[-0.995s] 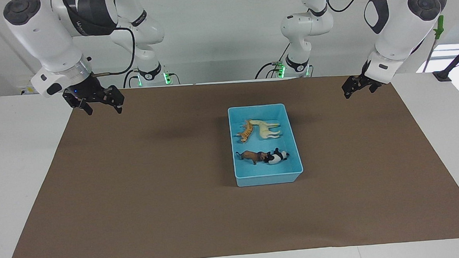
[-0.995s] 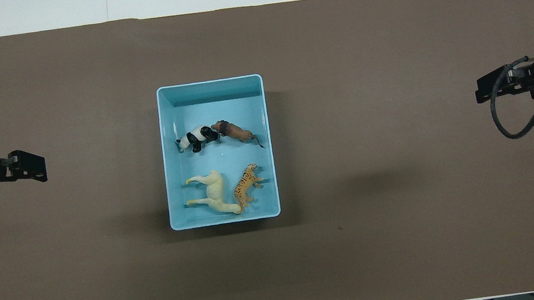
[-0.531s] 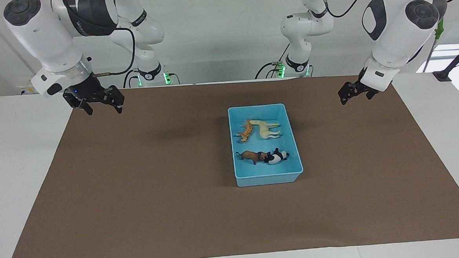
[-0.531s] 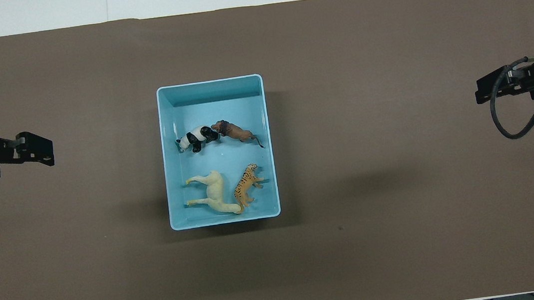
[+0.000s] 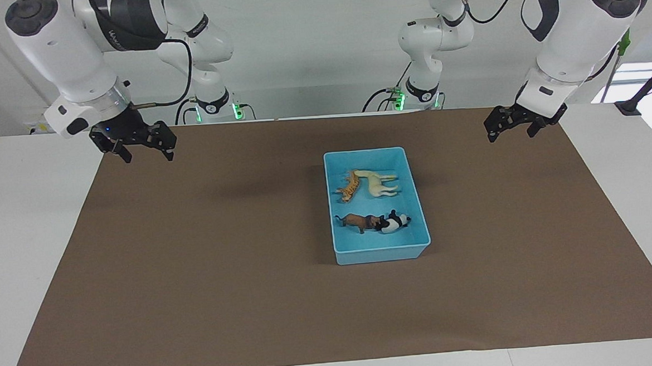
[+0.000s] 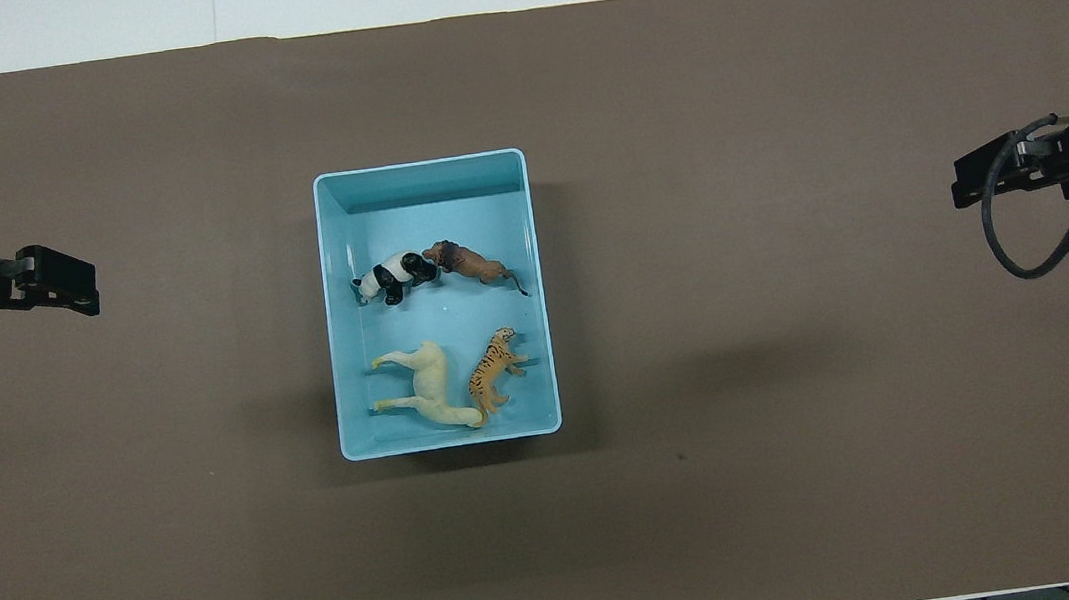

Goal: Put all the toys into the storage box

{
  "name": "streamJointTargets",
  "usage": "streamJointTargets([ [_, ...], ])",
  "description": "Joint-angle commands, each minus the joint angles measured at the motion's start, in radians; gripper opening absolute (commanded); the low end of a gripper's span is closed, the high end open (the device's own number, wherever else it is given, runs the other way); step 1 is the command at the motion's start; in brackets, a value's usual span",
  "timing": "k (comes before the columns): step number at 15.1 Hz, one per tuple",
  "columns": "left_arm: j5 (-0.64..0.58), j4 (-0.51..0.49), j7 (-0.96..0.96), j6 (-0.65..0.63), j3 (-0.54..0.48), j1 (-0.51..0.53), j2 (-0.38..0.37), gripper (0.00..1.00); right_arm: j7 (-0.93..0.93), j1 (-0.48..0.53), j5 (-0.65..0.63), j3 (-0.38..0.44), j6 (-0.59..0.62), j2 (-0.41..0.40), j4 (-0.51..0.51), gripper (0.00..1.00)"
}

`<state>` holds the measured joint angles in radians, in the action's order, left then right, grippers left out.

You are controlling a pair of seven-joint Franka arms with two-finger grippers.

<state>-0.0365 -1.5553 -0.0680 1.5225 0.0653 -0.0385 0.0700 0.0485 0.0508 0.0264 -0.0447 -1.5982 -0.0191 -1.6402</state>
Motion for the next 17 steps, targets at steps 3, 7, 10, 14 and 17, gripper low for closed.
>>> streamJointTargets([
  [3,0.009,0.034,0.014,-0.005,-0.018,-0.012,-0.002,1.0,-0.025,0.021,0.009,-0.012,0.003,0.03,-0.03,1.0],
  [7,0.01,-0.022,0.011,0.001,-0.012,-0.014,-0.045,1.0,-0.024,0.021,0.009,-0.012,0.003,0.03,-0.032,1.0],
  [10,0.012,-0.025,0.007,0.004,-0.01,-0.014,-0.047,1.0,-0.03,0.021,0.009,-0.012,-0.005,0.028,-0.032,1.0],
  [14,0.061,-0.052,-0.015,0.051,-0.015,-0.014,-0.056,1.0,-0.036,0.021,0.001,-0.012,-0.012,0.027,-0.03,1.0],
  [17,0.061,-0.06,-0.022,0.061,-0.015,-0.014,-0.058,1.0,-0.038,0.021,-0.016,-0.012,-0.012,0.027,-0.03,1.0],
])
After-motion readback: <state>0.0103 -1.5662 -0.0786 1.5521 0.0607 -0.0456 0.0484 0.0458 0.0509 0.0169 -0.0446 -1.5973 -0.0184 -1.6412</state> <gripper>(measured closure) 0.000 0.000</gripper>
